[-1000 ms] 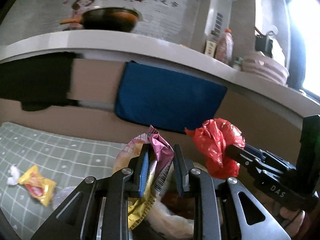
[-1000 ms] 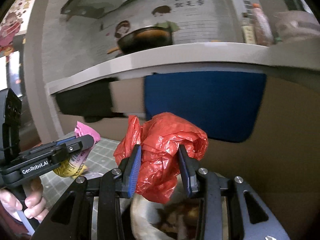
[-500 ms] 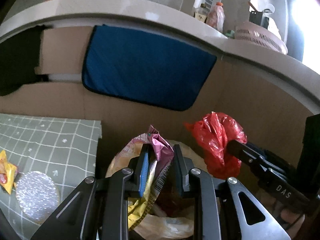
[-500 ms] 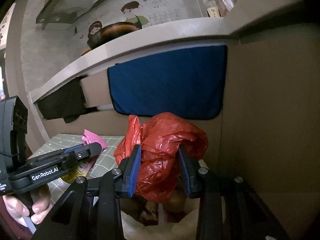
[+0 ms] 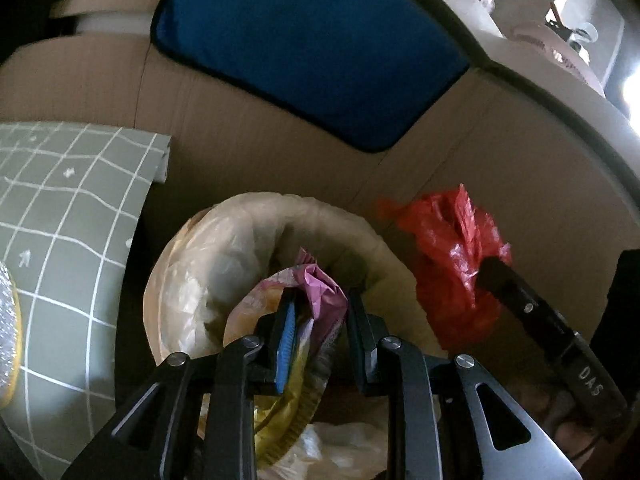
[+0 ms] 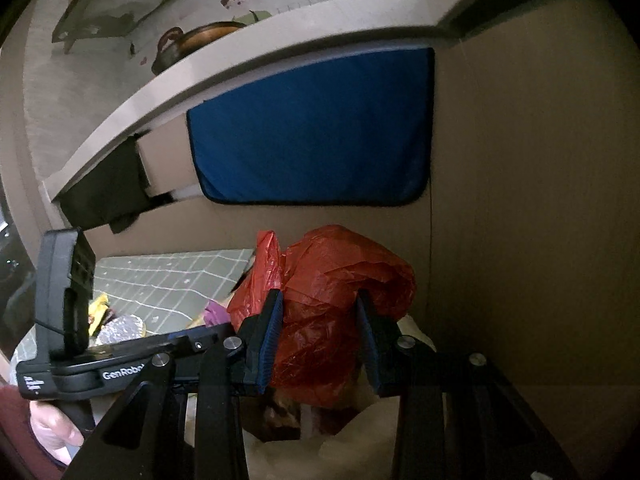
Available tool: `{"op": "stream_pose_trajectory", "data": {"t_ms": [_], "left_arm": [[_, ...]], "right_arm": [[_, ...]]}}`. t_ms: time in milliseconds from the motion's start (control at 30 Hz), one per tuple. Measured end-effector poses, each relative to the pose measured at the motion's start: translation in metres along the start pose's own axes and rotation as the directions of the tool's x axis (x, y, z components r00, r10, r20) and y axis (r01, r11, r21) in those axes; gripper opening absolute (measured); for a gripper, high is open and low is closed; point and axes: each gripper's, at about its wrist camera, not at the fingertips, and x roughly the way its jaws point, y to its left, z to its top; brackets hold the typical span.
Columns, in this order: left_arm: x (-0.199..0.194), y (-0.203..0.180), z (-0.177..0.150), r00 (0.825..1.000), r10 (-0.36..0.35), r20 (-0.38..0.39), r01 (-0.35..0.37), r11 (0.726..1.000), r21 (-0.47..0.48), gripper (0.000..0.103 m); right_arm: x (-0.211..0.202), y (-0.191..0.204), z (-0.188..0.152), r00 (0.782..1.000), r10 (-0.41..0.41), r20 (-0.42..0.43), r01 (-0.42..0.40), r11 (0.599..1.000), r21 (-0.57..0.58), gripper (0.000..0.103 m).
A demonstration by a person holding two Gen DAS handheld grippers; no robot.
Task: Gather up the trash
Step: 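Carry the wrapper and red bag to the bin and open both grippers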
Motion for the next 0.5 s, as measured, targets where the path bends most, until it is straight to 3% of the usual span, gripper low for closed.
{"op": "stream_pose_trajectory", "data": {"t_ms": [167,500], "left_arm": [[-0.010,0.009,0.006,0.998,-0.064,0.024,0.065,0.997,-0.050,0.052],[-0.029,0.023,0.012,0.996,-0.065,0.054,0.071,0.991,-0.117,0.057]], "right_arm": [[0.015,0.004,-0.008,0.999,0.002,-0.039,-0.002,1.000,-0.004,0.034],[0.032,0.011,-0.018,0.997,0.003,-0.082,-0.003,1.000,0.002,0.039]]}}
